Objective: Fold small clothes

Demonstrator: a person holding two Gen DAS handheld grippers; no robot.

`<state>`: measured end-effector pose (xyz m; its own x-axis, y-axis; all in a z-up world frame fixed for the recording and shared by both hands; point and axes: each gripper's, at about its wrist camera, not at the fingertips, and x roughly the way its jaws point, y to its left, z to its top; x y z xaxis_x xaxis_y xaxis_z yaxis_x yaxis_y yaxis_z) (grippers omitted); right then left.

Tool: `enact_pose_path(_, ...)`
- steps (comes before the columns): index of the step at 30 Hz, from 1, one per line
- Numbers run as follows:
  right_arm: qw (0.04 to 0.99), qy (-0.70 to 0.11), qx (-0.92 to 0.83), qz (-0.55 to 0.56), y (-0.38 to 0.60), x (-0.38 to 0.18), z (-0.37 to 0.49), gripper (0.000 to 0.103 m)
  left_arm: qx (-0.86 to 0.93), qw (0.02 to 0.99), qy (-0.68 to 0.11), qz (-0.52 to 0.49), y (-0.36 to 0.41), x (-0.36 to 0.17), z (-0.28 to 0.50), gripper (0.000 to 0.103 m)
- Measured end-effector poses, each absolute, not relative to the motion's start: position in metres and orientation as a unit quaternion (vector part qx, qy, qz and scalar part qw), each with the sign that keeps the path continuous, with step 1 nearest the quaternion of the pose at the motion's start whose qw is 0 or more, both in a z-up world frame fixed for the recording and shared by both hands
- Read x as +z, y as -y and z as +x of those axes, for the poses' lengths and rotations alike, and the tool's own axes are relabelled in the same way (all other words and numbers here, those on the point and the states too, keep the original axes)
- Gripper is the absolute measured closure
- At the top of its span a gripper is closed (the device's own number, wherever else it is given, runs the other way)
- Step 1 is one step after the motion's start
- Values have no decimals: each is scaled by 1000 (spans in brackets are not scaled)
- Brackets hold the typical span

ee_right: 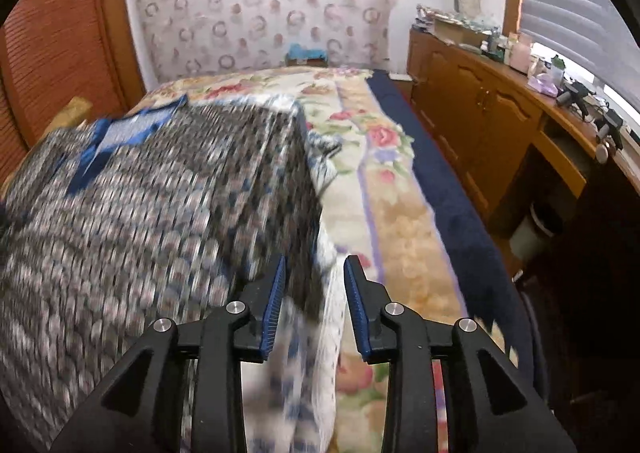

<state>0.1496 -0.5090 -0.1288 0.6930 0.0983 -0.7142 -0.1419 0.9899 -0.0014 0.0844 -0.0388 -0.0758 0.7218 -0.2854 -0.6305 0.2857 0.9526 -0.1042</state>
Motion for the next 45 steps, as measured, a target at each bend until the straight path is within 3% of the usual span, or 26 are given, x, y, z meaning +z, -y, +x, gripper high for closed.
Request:
enact_pose_path(14, 911, -409, 48, -22, 503, -147, 200, 72, -143, 922, -359, 2, 34, -91, 92, 51)
enact_pose_path(15, 911, -409, 47, -22, 503, -146, 203, 75, -142, 922, -360, 1, 33, -91, 92, 51)
enact_pose_path(16, 912, -407, 47, -27, 502, -145, 205, 88, -143, 922, -360, -1, 32, -92, 91, 51)
enact_pose_path(17, 913, -405, 47, -38, 500, -144, 207, 94, -143, 922, -360, -1, 31, -92, 90, 51)
enact_pose_path(21, 933, -351, 25, -72, 481, -122, 207, 100, -142, 923, -359, -3, 29, -93, 89, 51)
enact_pose_path(27, 950, -258, 106, -141, 401, -77, 195, 100, -140, 922, -361, -6, 26, -94, 89, 51)
enact_pose_path(35, 902, -348, 193, -168, 345, -125, 176, 99, -144, 924, -354, -6, 26, -89, 85, 51)
enact_pose_path(38, 892, -377, 200, -145, 348, -136, 166, 88, -144, 924, -353, -7, 26, -88, 86, 51)
enact_pose_path(45, 891, -392, 192, -124, 366, -137, 139, 80, -144, 926, -350, -9, 25, -85, 85, 51)
